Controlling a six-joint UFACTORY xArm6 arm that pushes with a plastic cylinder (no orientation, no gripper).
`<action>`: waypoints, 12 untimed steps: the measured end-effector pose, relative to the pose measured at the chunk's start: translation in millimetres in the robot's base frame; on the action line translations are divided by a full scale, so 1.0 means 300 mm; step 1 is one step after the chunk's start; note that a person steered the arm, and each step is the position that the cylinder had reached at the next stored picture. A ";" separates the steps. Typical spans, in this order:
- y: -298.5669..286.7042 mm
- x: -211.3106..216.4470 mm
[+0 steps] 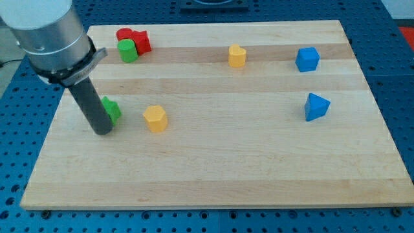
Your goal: Push the green star into the green circle
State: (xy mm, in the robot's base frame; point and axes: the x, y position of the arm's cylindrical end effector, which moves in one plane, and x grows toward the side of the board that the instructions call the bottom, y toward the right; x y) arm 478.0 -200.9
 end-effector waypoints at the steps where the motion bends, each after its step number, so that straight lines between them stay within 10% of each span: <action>1: 0.002 -0.106; 6: 0.000 -0.468; 12: -0.184 -0.425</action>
State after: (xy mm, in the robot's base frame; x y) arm 350.4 -256.1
